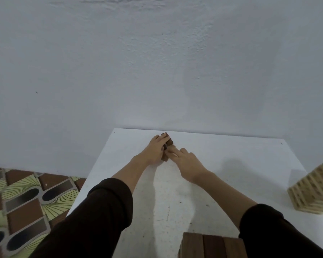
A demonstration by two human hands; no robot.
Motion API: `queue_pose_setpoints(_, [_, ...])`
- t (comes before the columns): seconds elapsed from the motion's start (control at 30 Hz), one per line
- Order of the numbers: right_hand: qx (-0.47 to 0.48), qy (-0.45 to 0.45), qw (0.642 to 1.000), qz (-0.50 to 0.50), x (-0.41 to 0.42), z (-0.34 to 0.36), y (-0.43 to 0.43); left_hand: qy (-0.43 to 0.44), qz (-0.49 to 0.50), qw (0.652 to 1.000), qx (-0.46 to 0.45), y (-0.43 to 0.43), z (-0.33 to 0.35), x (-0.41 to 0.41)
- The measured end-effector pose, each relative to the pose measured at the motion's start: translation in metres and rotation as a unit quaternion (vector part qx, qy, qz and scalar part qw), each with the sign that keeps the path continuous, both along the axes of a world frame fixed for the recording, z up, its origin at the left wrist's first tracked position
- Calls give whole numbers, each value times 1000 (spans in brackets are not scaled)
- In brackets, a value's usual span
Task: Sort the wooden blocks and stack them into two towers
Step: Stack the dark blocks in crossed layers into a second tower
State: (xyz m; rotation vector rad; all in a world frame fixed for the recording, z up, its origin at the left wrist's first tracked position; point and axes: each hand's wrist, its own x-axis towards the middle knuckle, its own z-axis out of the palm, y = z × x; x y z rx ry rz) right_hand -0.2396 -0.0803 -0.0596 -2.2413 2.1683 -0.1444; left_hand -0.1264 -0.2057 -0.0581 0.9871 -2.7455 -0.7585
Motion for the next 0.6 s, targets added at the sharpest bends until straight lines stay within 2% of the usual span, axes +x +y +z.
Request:
queue_pose_setpoints(0.2, [-28,31,999,15,-3,5,13,43,7,999,-33,9,-11,7])
queue_pose_setpoints(0.4, [0,-54,998,34,-8,9,38,31,-6,998,-57,22,-18,16])
queue_pose_setpoints(0.6, [12,-150,986,-72,-29,10,59,126,10,990,-57,62,-21,24])
